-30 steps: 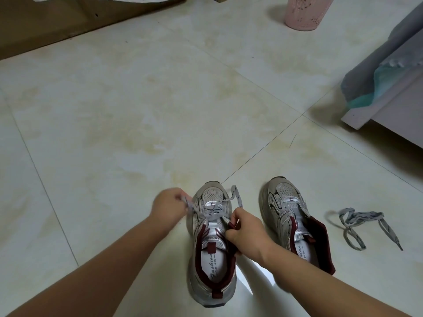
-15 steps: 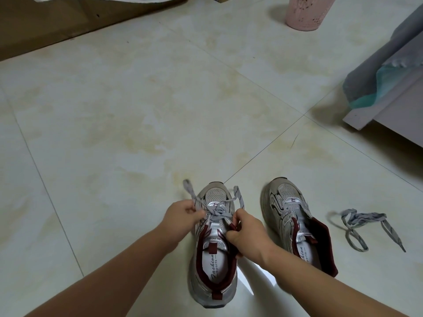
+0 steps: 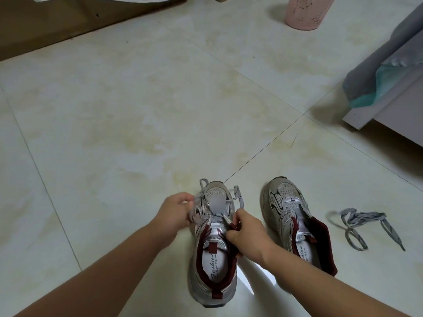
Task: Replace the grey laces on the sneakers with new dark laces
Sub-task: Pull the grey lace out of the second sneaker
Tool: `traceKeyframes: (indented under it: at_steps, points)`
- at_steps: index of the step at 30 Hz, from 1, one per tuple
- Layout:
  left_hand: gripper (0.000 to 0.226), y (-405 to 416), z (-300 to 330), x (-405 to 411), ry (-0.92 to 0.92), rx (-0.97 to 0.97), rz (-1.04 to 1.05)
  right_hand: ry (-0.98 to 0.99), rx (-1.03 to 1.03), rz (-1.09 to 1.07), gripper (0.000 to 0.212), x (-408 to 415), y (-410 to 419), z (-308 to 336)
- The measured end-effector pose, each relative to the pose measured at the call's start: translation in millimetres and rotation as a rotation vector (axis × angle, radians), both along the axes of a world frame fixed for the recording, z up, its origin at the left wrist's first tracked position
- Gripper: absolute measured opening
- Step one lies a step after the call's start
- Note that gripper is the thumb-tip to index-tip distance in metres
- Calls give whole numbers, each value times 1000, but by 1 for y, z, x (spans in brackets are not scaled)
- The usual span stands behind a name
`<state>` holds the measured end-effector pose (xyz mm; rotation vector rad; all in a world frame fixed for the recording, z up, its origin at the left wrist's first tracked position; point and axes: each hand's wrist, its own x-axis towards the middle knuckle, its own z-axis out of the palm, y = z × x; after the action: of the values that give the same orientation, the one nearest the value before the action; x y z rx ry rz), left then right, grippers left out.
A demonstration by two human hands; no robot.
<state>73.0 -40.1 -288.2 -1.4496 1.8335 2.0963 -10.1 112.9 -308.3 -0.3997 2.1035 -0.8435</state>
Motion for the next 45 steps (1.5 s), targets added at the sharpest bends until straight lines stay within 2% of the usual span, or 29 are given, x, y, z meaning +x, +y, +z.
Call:
traceKeyframes:
  at_steps: [5, 8, 10, 14, 16, 17, 19, 21, 23, 26, 30, 34, 36, 38, 39, 40, 42, 45]
  points:
    - [31, -23, 11, 0, 49, 15, 424, 8, 13, 22, 24, 0, -1, 3]
    - [28, -35, 8, 8, -97, -174, 450, 5, 17, 19, 23, 0, -1, 5]
    - [23, -44, 4, 12, -229, -357, 285, 1, 24, 24, 22, 1, -1, 7]
    - [18, -42, -2, 18, -634, -475, -436, -43, 21, -8, 29, -2, -5, 14]
    - [17, -31, -4, 17, -773, -650, -691, 4, 13, -53, 32, -7, -8, 15]
    - [14, -25, -4, 17, -751, -771, -714, 60, 21, -59, 30, -9, -9, 15]
    - [12, -14, -4, 14, -533, -917, -629, 147, 28, -39, 23, -13, -14, 14]
    - [7, 3, -5, 8, -252, -876, -569, 196, 35, -13, 24, -13, -20, 11]
    - [9, 21, -7, 4, -121, -766, -553, 241, 67, 9, 28, -12, -25, 10]
    - [17, 28, -13, 1, -130, -711, -529, 316, 137, 97, 27, -11, -29, 13]
    - [31, 25, -12, 0, -168, -729, -602, 429, 202, 266, 14, -10, -37, 19]
    - [31, 25, -10, 1, -192, -756, -680, 514, 266, 519, 19, -16, -46, 27]
    - [29, 26, -10, 2, -176, -725, -711, 618, 272, 672, 7, -22, -46, 30]
    - [27, 26, -10, 3, -159, -715, -724, 748, 265, 819, 26, -24, -43, 27]
    - [28, 27, -10, 3, -158, -719, -719, 770, 257, 823, 28, -25, -41, 26]
    - [29, 28, -11, 3, -161, -724, -711, 775, 251, 802, 28, -24, -39, 26]
    - [32, 28, -12, 4, -169, -734, -692, 654, 230, 620, 20, -24, -35, 25]
    - [31, 31, -12, 4, -167, -735, -671, 239, 208, 315, 25, -23, -29, 18]
